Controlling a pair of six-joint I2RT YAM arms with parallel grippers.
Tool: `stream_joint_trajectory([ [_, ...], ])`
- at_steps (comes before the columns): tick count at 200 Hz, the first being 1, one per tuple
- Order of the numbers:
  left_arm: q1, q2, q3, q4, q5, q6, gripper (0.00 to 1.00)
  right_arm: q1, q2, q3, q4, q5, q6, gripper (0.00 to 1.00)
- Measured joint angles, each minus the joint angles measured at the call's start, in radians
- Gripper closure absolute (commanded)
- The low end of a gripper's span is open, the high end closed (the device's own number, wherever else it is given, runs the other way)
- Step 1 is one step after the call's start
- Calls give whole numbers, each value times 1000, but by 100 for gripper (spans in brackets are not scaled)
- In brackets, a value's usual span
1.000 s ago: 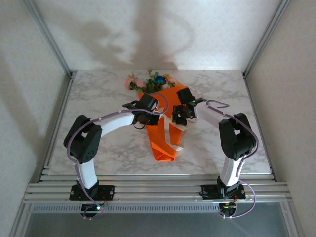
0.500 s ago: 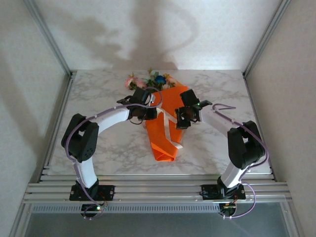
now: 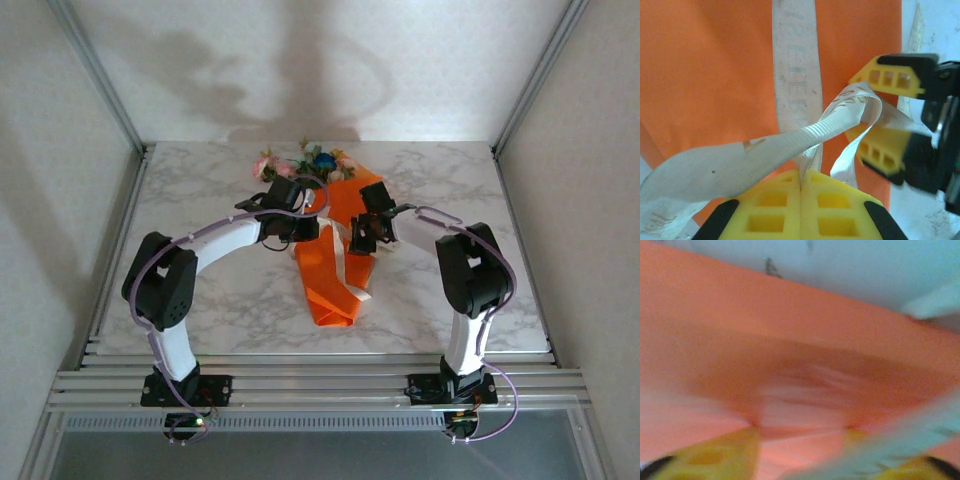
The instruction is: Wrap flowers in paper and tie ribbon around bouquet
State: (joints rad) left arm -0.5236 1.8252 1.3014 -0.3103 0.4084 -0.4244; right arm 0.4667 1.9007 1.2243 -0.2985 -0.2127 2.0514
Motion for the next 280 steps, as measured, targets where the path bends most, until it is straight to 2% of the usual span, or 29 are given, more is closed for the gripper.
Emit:
stream_joint_trajectory([
  [8, 0, -5, 0, 0, 0, -1, 100, -2, 2, 3, 5, 4, 3, 95],
  [14, 0, -9, 0, 0, 0, -3, 100, -4, 1, 5, 3, 10, 3, 100],
  [45, 5, -23, 0, -1, 12, -19, 100, -19, 1, 47, -43, 41, -51, 100],
  [72, 42, -31, 1, -10, 66, -66, 100, -71, 1, 148, -111, 71, -171, 100],
  [117, 190, -143, -58, 16, 213, -209, 100, -174, 27, 304, -147, 74, -404, 100],
  [171, 340, -281, -219, 138, 307, -359, 100, -236, 54, 307, -194, 66, -575, 100],
  [195, 420, -329, -276, 140, 290, -392, 100, -266, 52, 296, -197, 51, -623, 100],
  [230, 538, -416, -343, 129, 180, -423, 100, -303, 51, 270, -226, 13, -678, 100],
  [268, 561, -394, -400, 108, 70, -463, 100, -298, 50, 229, -225, -39, -705, 100],
  [272, 561, -386, -409, 105, 62, -470, 96, -296, 49, 222, -224, -43, -706, 100],
  [280, 561, -365, -429, 100, 50, -486, 79, -291, 45, 208, -221, -48, -706, 100],
])
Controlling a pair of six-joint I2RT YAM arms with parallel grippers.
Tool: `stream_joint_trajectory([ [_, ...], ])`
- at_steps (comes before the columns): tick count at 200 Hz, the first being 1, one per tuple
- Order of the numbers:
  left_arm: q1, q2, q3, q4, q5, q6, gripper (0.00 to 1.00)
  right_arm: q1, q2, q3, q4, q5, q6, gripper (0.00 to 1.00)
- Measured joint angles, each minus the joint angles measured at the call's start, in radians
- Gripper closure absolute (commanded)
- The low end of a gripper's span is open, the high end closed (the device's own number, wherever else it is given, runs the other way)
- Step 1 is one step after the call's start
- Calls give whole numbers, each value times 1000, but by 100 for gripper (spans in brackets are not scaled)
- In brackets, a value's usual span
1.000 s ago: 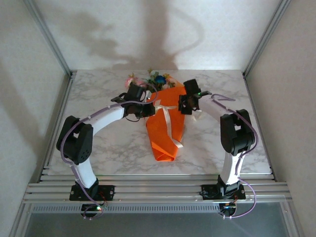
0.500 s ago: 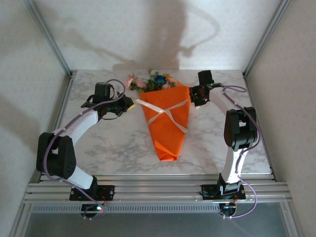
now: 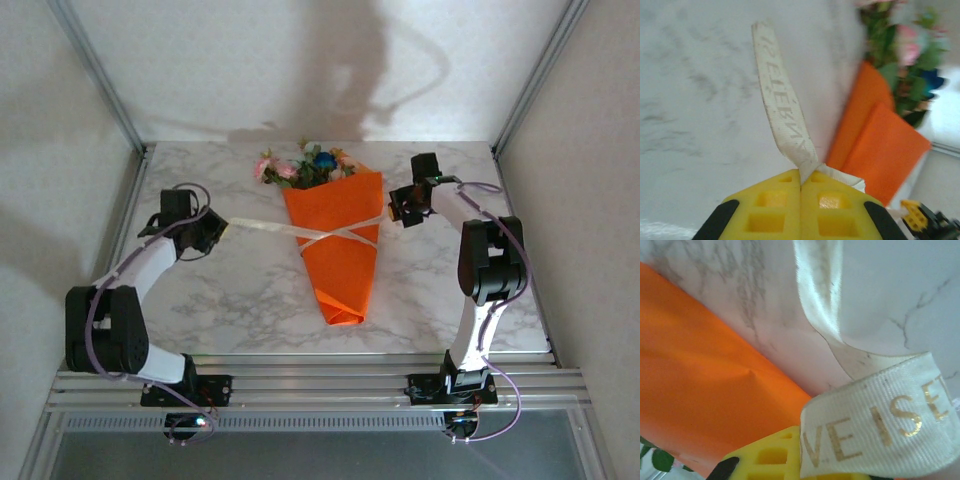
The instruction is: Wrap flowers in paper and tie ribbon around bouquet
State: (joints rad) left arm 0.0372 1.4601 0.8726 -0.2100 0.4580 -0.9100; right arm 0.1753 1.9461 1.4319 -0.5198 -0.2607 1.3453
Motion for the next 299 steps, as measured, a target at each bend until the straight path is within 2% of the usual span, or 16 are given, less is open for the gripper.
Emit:
stream_joint_trajectory([
  [10, 0, 23, -23, -14, -15, -26, 64, 4, -6, -16, 0, -6, 0, 100],
  [40, -17, 18, -51, -90, -70, -130, 42, 13, -12, -35, 0, -26, -4, 100],
  [60, -64, -61, -50, -151, -121, -230, 27, 16, -14, -37, 1, -30, -11, 100],
  [80, -174, -173, -47, -173, -169, -374, 26, 18, -23, -45, 3, -30, -16, 100],
  [99, -309, -188, -43, -128, -165, -512, 25, 18, -30, -47, 5, -32, -18, 100],
  [118, -401, -89, -24, -70, -156, -608, 25, 18, -32, -47, 7, -32, -19, 100],
  [143, -426, 111, 61, -32, -156, -652, 25, 18, -32, -47, 7, -32, -19, 100],
  [174, -426, 287, 147, 36, -156, -674, 30, 18, -32, -48, 7, -33, -23, 100],
  [206, -436, 372, 169, 88, -141, -703, 50, 18, -32, -48, 9, -47, -22, 100],
  [218, -447, 381, 170, 94, -139, -718, 63, 18, -32, -48, 12, -51, -22, 100],
  [237, -457, 383, 170, 114, -137, -730, 100, 19, -32, -48, 17, -52, -22, 100],
  [299, -381, 337, 217, 93, -171, -642, 100, 2, -60, -48, -13, -32, -78, 100],
])
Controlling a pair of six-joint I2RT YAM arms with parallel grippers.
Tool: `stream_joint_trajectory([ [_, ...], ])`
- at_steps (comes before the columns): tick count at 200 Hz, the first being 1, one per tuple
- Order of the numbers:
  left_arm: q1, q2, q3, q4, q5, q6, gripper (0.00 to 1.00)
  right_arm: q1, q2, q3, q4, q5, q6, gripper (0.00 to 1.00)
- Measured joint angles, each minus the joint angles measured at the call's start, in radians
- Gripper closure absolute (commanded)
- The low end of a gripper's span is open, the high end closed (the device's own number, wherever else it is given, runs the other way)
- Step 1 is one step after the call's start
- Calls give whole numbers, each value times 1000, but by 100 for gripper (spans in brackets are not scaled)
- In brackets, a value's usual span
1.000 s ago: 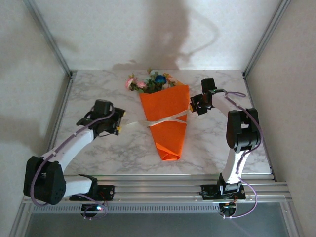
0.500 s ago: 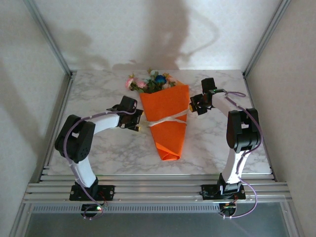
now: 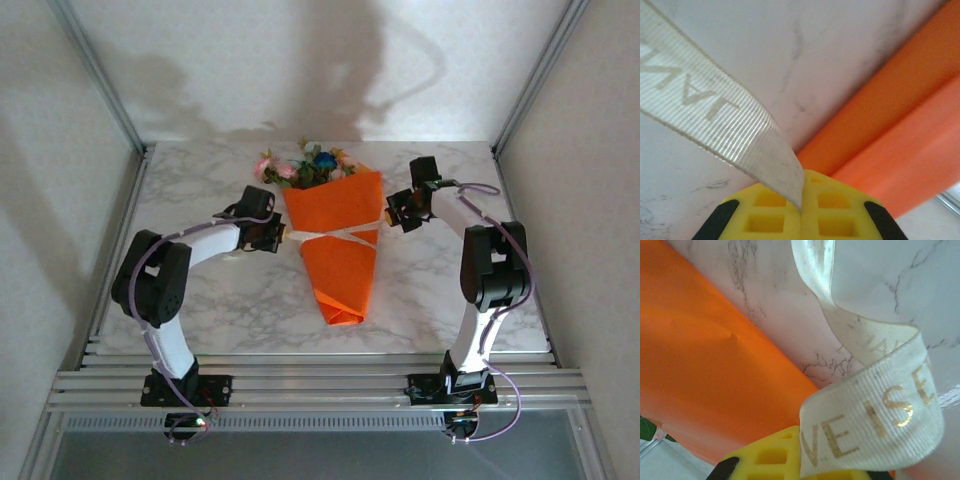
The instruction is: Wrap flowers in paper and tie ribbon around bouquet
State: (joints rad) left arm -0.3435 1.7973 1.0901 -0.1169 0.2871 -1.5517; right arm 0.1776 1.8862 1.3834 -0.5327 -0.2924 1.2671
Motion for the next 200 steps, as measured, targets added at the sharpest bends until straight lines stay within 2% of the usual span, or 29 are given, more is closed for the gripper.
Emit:
stream_joint_trajectory([
  [68, 138, -116, -75, 36, 35, 67, 100, -93, -14, 8, -10, -1, -109, 100],
  [116, 202, -177, -159, 50, 54, 103, 100, -156, -16, -10, 0, -27, -156, 100],
  [167, 388, -327, -351, 59, 116, 122, 100, -331, -35, -172, 19, -54, -153, 100],
  [200, 492, -342, -393, 64, 177, 163, 100, -365, -55, -197, 21, -95, -146, 100],
])
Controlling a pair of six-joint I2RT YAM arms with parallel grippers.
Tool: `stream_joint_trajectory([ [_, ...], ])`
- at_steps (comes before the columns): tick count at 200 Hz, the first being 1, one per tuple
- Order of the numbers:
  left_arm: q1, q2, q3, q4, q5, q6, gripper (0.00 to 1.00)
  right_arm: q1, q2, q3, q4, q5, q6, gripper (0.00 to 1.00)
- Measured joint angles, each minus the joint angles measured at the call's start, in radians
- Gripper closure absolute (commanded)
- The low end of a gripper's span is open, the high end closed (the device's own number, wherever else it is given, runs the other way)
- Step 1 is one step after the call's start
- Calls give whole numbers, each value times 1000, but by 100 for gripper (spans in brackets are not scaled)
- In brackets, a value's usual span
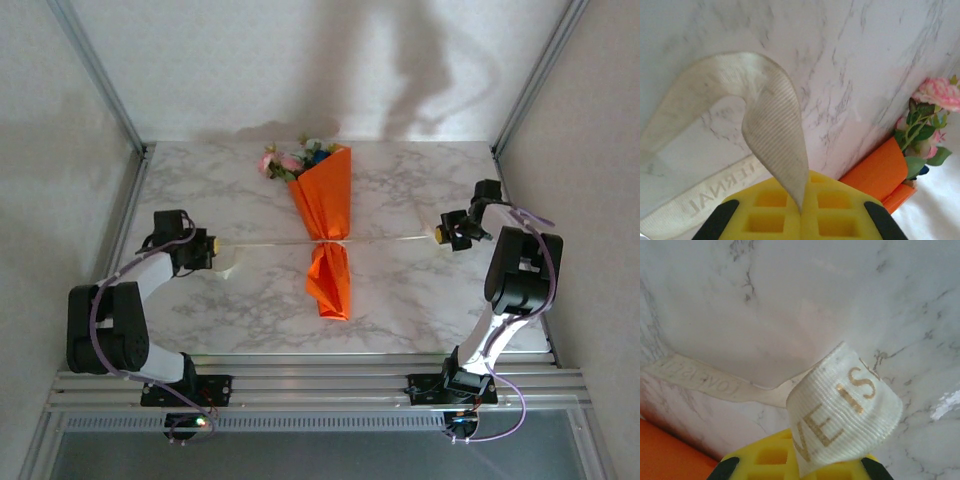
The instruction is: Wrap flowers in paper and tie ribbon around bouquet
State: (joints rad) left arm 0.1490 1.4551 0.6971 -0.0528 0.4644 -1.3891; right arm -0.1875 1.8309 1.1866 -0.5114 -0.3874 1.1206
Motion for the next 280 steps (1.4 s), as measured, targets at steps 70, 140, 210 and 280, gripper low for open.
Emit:
stream_joint_trajectory([
  [70, 130, -32, -21, 2, 76, 34, 100, -47, -71, -114, 79, -53, 93, 100],
  [140, 167, -46, -40, -3, 128, 32, 100, -117, -94, -154, 104, -104, 142, 100],
  [210, 210, -49, -58, -3, 167, 24, 100, -162, -109, -183, 107, -153, 179, 100],
  [280, 236, -58, -62, -3, 192, 13, 100, -181, -126, -213, 111, -177, 206, 100],
])
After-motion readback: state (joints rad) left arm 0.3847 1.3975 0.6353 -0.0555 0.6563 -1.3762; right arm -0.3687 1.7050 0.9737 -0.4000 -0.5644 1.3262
